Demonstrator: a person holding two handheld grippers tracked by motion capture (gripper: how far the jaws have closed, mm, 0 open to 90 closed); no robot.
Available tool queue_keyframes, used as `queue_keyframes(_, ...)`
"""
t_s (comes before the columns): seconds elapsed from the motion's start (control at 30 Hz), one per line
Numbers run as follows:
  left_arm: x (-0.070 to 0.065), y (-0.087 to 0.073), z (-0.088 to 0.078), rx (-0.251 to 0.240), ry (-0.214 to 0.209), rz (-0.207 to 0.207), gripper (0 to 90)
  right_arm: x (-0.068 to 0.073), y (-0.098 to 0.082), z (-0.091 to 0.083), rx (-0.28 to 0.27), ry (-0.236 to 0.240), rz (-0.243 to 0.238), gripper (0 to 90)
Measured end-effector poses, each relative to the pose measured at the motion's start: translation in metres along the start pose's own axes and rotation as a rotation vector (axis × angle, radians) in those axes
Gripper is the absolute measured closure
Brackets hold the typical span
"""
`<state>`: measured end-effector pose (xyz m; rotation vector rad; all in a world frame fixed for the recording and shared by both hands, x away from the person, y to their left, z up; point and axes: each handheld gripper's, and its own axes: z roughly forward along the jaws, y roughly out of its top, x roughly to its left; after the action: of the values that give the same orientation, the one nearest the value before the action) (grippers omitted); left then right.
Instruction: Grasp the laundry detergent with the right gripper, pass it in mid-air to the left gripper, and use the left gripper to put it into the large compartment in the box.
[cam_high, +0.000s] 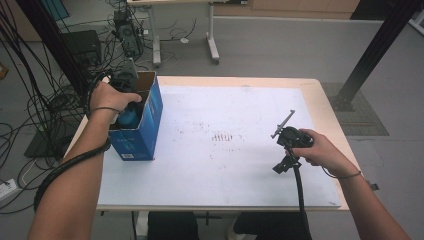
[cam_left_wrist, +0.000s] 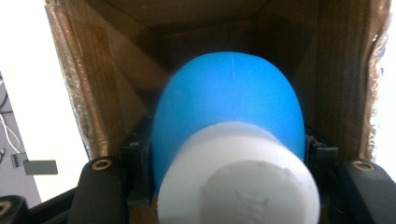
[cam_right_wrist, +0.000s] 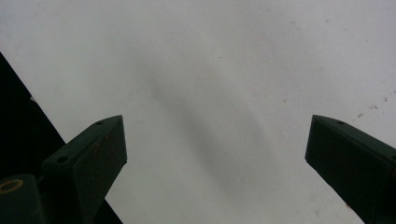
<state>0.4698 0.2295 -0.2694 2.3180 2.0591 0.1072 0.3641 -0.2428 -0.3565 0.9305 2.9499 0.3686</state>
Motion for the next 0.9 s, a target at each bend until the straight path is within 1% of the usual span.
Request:
queue_keyframes(0.47, -0.0005, 0.0007, 0.0000, 0.002, 0.002, 0.000, 37.7, 0.0007, 0.0011, -0.0002, 0.002, -0.001, 0.001, 5.3)
queue_keyframes(0.9, 0.0009, 0.0005, 0.0001, 0.000, -0.002, -0.003, 37.7, 0.0015, 0.0036, -0.0008, 0.005, -0.004, -0.008, 5.3)
